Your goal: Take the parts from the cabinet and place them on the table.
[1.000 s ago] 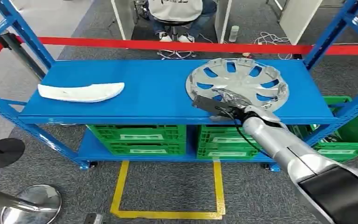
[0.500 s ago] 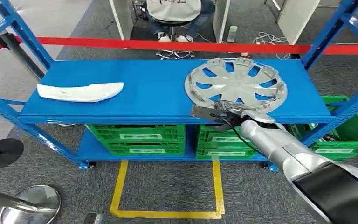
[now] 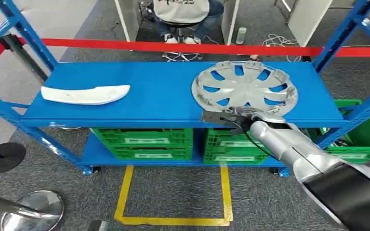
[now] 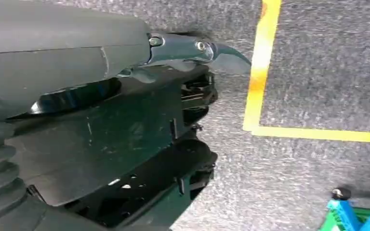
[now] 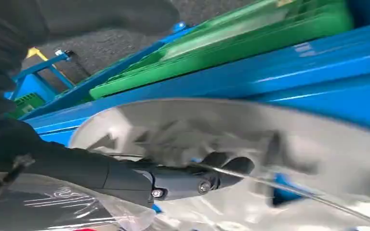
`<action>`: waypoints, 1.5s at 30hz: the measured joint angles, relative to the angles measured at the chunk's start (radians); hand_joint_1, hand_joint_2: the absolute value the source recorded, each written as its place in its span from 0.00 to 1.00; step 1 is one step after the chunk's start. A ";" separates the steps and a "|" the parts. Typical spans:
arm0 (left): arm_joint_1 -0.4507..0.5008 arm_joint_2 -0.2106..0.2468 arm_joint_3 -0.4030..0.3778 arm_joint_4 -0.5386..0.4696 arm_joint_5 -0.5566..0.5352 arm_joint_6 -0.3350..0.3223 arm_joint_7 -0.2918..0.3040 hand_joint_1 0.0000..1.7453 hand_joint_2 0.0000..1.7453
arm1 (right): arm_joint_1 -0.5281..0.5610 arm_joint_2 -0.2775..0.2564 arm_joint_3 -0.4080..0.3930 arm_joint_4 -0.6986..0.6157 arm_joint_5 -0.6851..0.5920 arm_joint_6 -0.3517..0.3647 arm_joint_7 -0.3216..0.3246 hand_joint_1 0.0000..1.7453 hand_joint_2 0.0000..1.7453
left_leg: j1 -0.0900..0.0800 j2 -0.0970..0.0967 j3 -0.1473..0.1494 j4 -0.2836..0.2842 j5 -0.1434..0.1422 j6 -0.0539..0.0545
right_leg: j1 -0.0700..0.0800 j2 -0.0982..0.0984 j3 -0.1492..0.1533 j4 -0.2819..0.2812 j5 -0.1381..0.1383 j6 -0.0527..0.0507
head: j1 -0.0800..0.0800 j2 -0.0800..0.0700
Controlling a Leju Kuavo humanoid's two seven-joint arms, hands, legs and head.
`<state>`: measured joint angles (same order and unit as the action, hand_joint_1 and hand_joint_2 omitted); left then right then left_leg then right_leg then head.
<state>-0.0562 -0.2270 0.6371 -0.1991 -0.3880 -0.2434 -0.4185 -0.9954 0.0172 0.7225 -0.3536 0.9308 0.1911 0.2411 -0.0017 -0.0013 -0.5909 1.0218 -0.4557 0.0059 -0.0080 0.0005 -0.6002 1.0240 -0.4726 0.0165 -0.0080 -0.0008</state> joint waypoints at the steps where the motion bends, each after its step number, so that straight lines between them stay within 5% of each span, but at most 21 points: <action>1: 0.000 0.000 0.000 0.000 -0.001 0.001 0.000 0.00 1.00 | -0.004 0.000 0.000 0.001 0.000 0.002 -0.001 1.00 1.00 | 0.000 0.000 0.002 0.000 0.000 -0.004 | -0.001 0.000 0.000 -0.001 0.002 -0.006 | 0.000 0.000; 3: 0.000 0.001 0.000 0.000 -0.002 0.005 0.000 0.00 1.00 | -0.019 0.000 0.000 0.002 0.003 0.013 0.000 1.00 1.00 | 0.001 0.000 -0.007 0.029 -0.030 -0.017 | -0.010 -0.002 0.006 -0.006 0.005 -0.019 | -0.008 0.000; 6: -0.003 0.003 0.000 0.000 -0.003 0.008 -0.005 0.00 1.00 | -0.022 0.000 0.001 0.005 0.006 0.015 0.000 1.00 1.00 | 0.005 0.000 -0.101 0.245 -0.134 -0.029 | -0.009 -0.003 0.006 -0.006 0.003 -0.025 | -0.012 0.000; 8: -0.006 0.006 0.000 0.000 -0.003 0.009 -0.003 0.00 1.00 | -0.023 0.000 0.001 0.007 0.008 0.017 -0.001 1.00 1.00 | 0.005 0.000 -0.119 0.294 -0.132 -0.029 | -0.009 -0.002 0.008 -0.006 0.002 -0.025 | -0.011 0.000; 11: 0.000 0.009 0.001 0.000 -0.003 0.010 -0.001 0.00 1.00 | -0.024 0.000 0.002 0.008 0.011 0.020 -0.002 1.00 1.00 | 0.004 0.000 -0.031 0.097 -0.005 -0.017 | -0.009 0.002 0.014 -0.005 0.000 -0.023 | -0.013 0.000; 12: 0.002 0.009 0.001 0.000 -0.005 0.010 -0.001 0.00 1.00 | -0.025 0.000 0.002 0.008 0.011 0.020 -0.003 1.00 1.00 | 0.003 0.000 -0.006 0.032 0.012 -0.011 | -0.009 0.002 0.013 -0.006 -0.001 -0.021 | -0.011 0.000; 14: 0.001 0.008 0.001 0.000 -0.008 0.009 0.000 0.00 1.00 | -0.026 0.000 0.003 0.008 0.012 0.023 -0.003 1.00 1.00 | -0.002 0.000 0.005 0.001 -0.009 -0.002 | -0.003 0.003 0.001 -0.003 0.002 -0.009 | -0.011 0.000; 18: 0.006 0.006 0.002 0.000 -0.010 0.009 0.000 0.00 1.00 | -0.032 0.001 0.007 0.011 0.015 0.030 -0.005 1.00 1.00 | 0.004 -0.001 0.009 -0.014 0.004 0.017 | -0.005 0.000 -0.014 0.008 -0.012 0.012 | -0.010 0.000; 22: 0.004 0.005 0.002 0.000 -0.014 0.008 -0.001 0.00 1.00 | -0.031 0.003 0.010 0.014 0.022 0.034 -0.013 1.00 1.00 | 0.004 -0.001 0.006 -0.014 0.004 0.024 | -0.005 0.000 -0.136 0.267 -0.127 0.020 | -0.005 0.000; 24: 0.006 0.005 0.002 0.000 -0.014 0.008 -0.002 0.00 1.00 | -0.030 0.004 0.013 0.016 0.024 0.031 -0.014 1.00 1.00 | 0.003 -0.002 0.007 -0.013 0.004 0.025 | -0.005 0.000 -0.140 0.264 -0.094 0.019 | -0.005 0.000; 25: 0.005 0.005 0.002 0.000 -0.014 0.008 -0.002 0.00 0.00 | -0.030 0.005 0.014 0.016 0.025 0.027 -0.014 1.00 1.00 | 0.003 -0.003 0.009 -0.012 0.003 0.024 | -0.005 -0.001 -0.111 0.202 -0.052 0.017 | -0.005 0.000; 27: 0.005 0.004 0.002 0.000 -0.014 0.006 -0.002 0.00 0.00 | -0.031 0.007 0.014 0.016 0.029 0.024 -0.018 1.00 1.00 | 0.004 -0.004 0.012 -0.008 -0.003 0.017 | -0.005 -0.003 -0.029 0.029 0.028 0.013 | -0.005 0.000; 28: 0.005 0.004 0.002 0.000 -0.013 0.001 -0.001 0.00 0.00 | -0.032 0.008 0.015 0.016 0.030 0.019 -0.021 1.00 1.00 | -0.004 -0.004 0.007 -0.005 -0.006 0.012 | -0.001 -0.003 -0.002 0.009 0.009 0.010 | -0.006 0.000; 32: 0.004 0.003 0.003 0.000 0.002 -0.029 0.001 0.00 0.00 | -0.031 0.013 0.017 0.016 0.034 0.012 -0.027 1.00 1.00 | -0.004 -0.004 0.004 -0.003 -0.004 -0.004 | -0.004 0.001 -0.004 -0.005 0.008 -0.009 | -0.007 0.000; 33: 0.004 0.005 0.004 0.000 0.008 -0.037 0.007 0.00 1.00 | -0.033 0.018 0.018 0.016 0.037 0.013 -0.029 1.00 1.00 | -0.002 -0.004 0.002 0.006 -0.016 -0.010 | -0.010 -0.001 -0.001 -0.008 0.010 -0.014 | -0.006 0.000; 34: 0.004 0.005 0.006 0.000 0.014 -0.045 0.012 0.00 1.00 | -0.033 0.018 0.019 0.016 0.038 0.012 -0.032 1.00 1.00 | -0.002 -0.002 -0.010 0.038 -0.041 -0.017 | -0.010 -0.002 0.000 -0.008 0.009 -0.019 | -0.011 0.000; 37: -0.007 0.006 0.016 0.000 0.013 -0.023 0.038 0.00 1.00 | -0.031 0.022 0.021 0.017 0.045 0.013 -0.030 1.00 1.00 | 0.002 -0.001 -0.107 0.265 -0.146 -0.028 | -0.009 -0.005 0.000 -0.007 0.008 -0.023 | -0.012 0.000; 38: -0.012 0.007 0.016 0.000 0.011 -0.015 0.046 0.00 1.00 | -0.029 0.023 0.021 0.017 0.047 0.015 -0.029 1.00 1.00 | 0.002 -0.001 -0.122 0.305 -0.150 -0.028 | -0.009 -0.004 0.001 -0.007 0.008 -0.023 | -0.012 0.000; 40: -0.012 0.008 0.019 0.000 0.011 -0.006 0.056 0.00 1.00 | -0.028 0.026 0.021 0.017 0.048 0.015 -0.029 1.00 1.00 | 0.002 -0.001 -0.092 0.245 -0.093 -0.024 | -0.009 -0.002 0.004 -0.007 0.007 -0.023 | -0.013 0.000; 42: -0.005 0.008 0.020 0.000 0.010 -0.004 0.060 0.00 1.00 | -0.030 0.029 0.022 0.017 0.048 0.014 -0.029 1.00 1.00 | 0.001 -0.001 -0.014 0.071 0.003 -0.015 | -0.009 0.002 0.010 -0.007 0.005 -0.021 | -0.012 0.000; 45: 0.000 0.007 0.021 0.000 0.009 -0.004 0.062 0.00 1.00 | -0.030 0.031 0.022 0.018 0.049 0.014 -0.026 1.00 1.00 | -0.004 -0.001 0.012 -0.001 -0.012 0.000 | -0.002 0.004 -0.003 -0.006 0.010 -0.007 | -0.011 0.000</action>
<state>-0.0567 -0.2201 0.6577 -0.1991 -0.3788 -0.2476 -0.3563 -1.0253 0.0477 0.7446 -0.3361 0.9800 0.2052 0.2152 -0.0058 -0.0025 -0.5791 1.0210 -0.4676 0.0058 -0.0105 0.0045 -0.6031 1.0182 -0.4628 0.0098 -0.0191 -0.0008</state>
